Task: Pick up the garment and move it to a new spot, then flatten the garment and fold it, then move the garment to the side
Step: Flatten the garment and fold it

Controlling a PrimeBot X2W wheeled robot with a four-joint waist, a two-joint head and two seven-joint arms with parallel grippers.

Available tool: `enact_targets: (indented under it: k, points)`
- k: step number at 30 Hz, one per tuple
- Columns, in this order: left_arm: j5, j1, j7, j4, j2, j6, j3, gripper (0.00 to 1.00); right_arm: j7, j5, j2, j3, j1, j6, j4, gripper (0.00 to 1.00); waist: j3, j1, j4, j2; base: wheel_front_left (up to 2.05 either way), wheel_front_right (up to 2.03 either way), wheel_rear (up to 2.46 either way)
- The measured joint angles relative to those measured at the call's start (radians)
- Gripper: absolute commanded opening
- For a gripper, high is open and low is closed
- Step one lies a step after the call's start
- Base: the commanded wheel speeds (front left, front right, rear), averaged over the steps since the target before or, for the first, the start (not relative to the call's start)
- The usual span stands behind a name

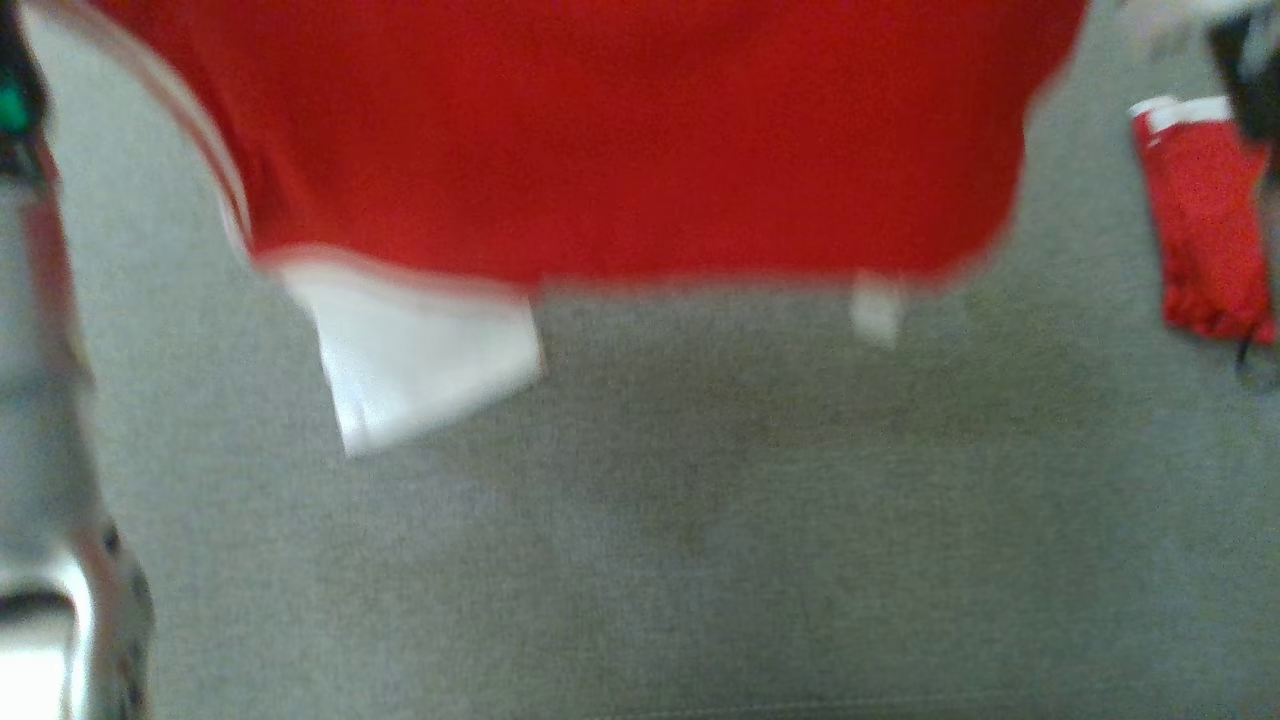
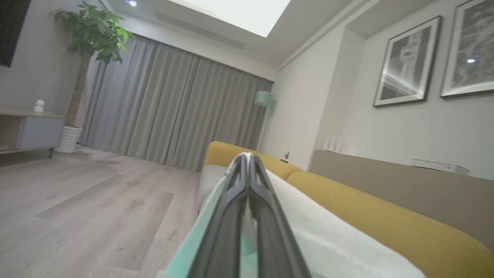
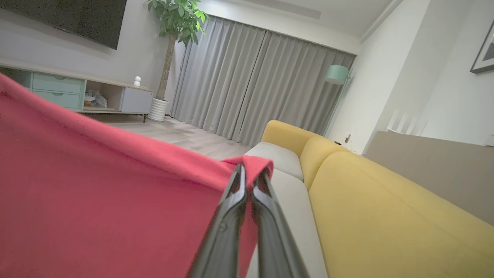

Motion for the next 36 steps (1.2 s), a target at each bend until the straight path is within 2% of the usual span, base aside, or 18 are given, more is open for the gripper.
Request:
enact_targets:
  k: [3, 6, 11, 15, 19, 26, 31, 36]
  points:
    - [0.029, -0.175, -0.076, 0.184, 0.001, -0.01, -0.001, 0.0, -0.065, -0.023, 0.007, 0.05, -0.2, 0.0, 0.178, 0.0, 0.07, 0.0001, 0.01, 0.0, 0.0, 0.0, 0.0]
    - [0.087, -0.351, -0.219, 0.38, 0.002, -0.027, -0.022, 0.0, -0.181, -0.086, 0.052, 0.018, -0.379, 0.0, 0.399, 0.0, 0.136, 0.0001, 0.022, -0.0001, 0.0, 0.0, 0.0]
    - [0.107, -0.444, -0.338, 0.505, -0.004, -0.051, -0.047, 0.0, -0.282, -0.153, 0.084, -0.014, -0.432, 0.0, 0.554, 0.0, 0.156, -0.0003, 0.036, 0.0, 0.0, 0.0, 0.0]
    - [0.122, -0.442, -0.397, 0.587, -0.01, -0.072, -0.102, 0.0, -0.326, -0.18, 0.099, -0.032, -0.424, 0.0, 0.672, 0.0, 0.152, -0.0006, 0.044, 0.0, 0.0, 0.0, 0.0]
    - [0.145, -0.331, -0.419, 0.615, -0.02, -0.08, -0.167, 0.0, -0.342, -0.185, 0.105, -0.029, -0.348, 0.0, 0.766, 0.0, 0.143, -0.0004, 0.057, 0.0, 0.0, 0.0, 0.0]
    - [0.144, 0.05, -0.421, 0.611, -0.015, -0.087, -0.275, 0.0, -0.346, -0.12, 0.104, 0.103, -0.112, 0.0, 0.913, 0.0, 0.092, -0.0007, 0.082, 0.0, 0.0, 0.0, 0.0]
    - [0.068, 0.254, -0.408, 0.553, 0.038, -0.087, -0.379, 0.0, -0.322, -0.019, 0.088, 0.236, -0.036, 0.0, 0.946, 0.0, 0.03, -0.0007, 0.09, 0.0, 0.0, 0.0, 0.0]
    - [-0.004, 0.395, -0.332, 0.457, 0.113, -0.087, -0.479, 0.0, -0.243, 0.125, 0.049, 0.382, 0.052, 0.0, 0.907, 0.0, -0.042, -0.0008, 0.095, 0.0, 0.0, 0.0, 0.0]
